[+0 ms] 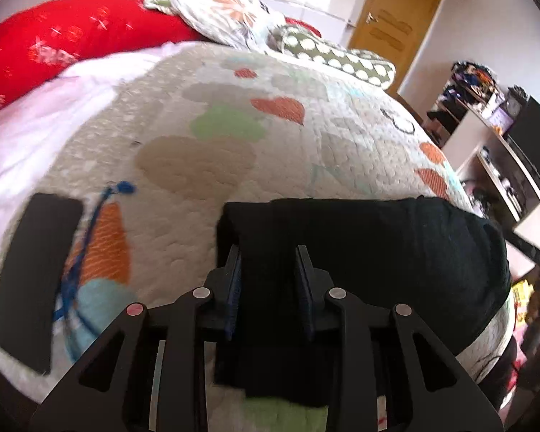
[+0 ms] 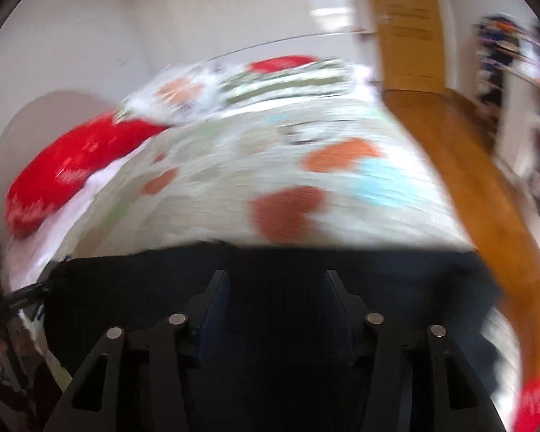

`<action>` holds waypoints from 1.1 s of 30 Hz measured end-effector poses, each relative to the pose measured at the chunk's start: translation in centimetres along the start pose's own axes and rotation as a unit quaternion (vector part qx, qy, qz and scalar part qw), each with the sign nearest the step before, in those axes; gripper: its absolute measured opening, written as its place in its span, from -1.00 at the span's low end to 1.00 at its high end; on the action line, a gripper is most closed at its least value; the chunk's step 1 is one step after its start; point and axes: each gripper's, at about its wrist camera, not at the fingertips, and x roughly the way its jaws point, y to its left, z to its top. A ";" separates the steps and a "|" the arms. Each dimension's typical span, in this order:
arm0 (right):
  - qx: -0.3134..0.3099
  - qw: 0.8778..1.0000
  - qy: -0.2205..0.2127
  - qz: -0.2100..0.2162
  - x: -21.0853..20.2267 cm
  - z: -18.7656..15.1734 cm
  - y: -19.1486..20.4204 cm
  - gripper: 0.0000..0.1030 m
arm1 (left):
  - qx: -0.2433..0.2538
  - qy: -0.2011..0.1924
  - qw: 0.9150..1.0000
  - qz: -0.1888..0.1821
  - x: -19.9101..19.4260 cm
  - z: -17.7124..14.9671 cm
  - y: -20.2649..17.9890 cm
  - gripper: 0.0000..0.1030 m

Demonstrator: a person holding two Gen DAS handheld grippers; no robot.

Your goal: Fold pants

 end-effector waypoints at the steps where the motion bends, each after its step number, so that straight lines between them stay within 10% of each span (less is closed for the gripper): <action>1: 0.024 1.000 0.002 -0.011 -1.1 -0.9 -1.9 0.00 | 0.002 -0.010 1.000 0.005 -0.8 -0.2 -0.2 -0.47; 7: 0.134 0.989 0.048 0.041 -1.5 -4.4 -7.8 0.00 | -0.007 -0.023 1.000 -0.018 -3.3 -0.9 -1.1 -0.47; 18: 0.190 0.960 0.091 0.185 -1.2 -5.5 -7.1 0.00 | -0.005 -0.015 1.000 -0.021 -4.3 -2.6 -2.3 -0.47; 29: 0.254 0.960 0.006 0.121 1.0 -4.3 -9.8 -0.02 | 0.003 -0.007 0.999 -0.032 -4.4 -3.2 -3.4 -0.47; 33: 0.218 0.973 -0.015 0.080 -0.8 -4.5 -9.2 -0.87 | 0.015 -0.008 1.000 -0.026 -4.8 -3.7 -3.7 -0.47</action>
